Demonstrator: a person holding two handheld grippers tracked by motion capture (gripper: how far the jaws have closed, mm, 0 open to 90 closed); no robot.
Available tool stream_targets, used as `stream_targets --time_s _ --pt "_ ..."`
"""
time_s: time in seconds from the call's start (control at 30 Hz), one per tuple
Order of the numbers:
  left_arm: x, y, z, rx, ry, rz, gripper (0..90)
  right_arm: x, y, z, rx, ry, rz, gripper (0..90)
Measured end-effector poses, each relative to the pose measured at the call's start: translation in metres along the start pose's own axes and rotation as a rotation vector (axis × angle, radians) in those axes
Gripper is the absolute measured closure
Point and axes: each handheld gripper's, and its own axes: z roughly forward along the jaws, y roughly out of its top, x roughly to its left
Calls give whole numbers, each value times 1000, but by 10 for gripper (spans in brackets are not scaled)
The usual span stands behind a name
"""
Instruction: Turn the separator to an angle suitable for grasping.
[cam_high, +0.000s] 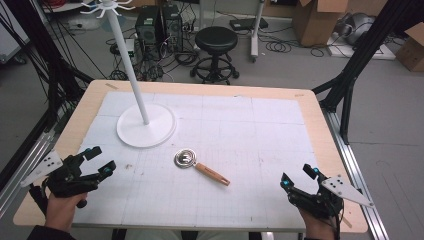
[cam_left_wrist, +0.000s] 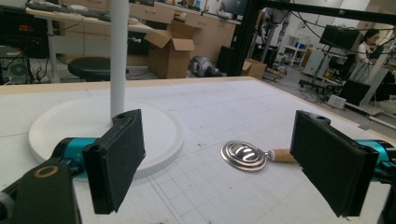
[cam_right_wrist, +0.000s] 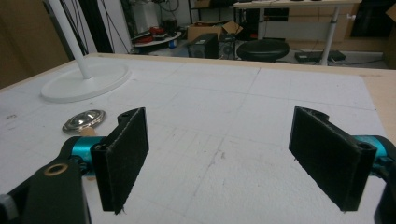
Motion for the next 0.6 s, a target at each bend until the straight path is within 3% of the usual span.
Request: stream_targets --time_s 0.27,0.43,0.47,0.5,0.53,0.57,0.6 --pt "2 -1 2 -1 8 -7 181 6 0 6 12 19 -6 186" --pt "1 -2 0 4 9 -7 182 21 2 21 25 50 -24 187" --pt "1 -2 -2 3 10 -6 182 29 3 30 37 78 -23 198" --pt "1 -2 -2 3 10 -6 182 29 3 30 37 78 -23 198" --pt "1 -3 -4 6 10 -2 182 39 3 40 59 129 -35 284" --pt "1 -3 -4 6 10 -2 182 39 3 40 59 129 -35 284" --pt "2 -3 -5 12 10 2 182 50 2 53 91 214 -44 364"
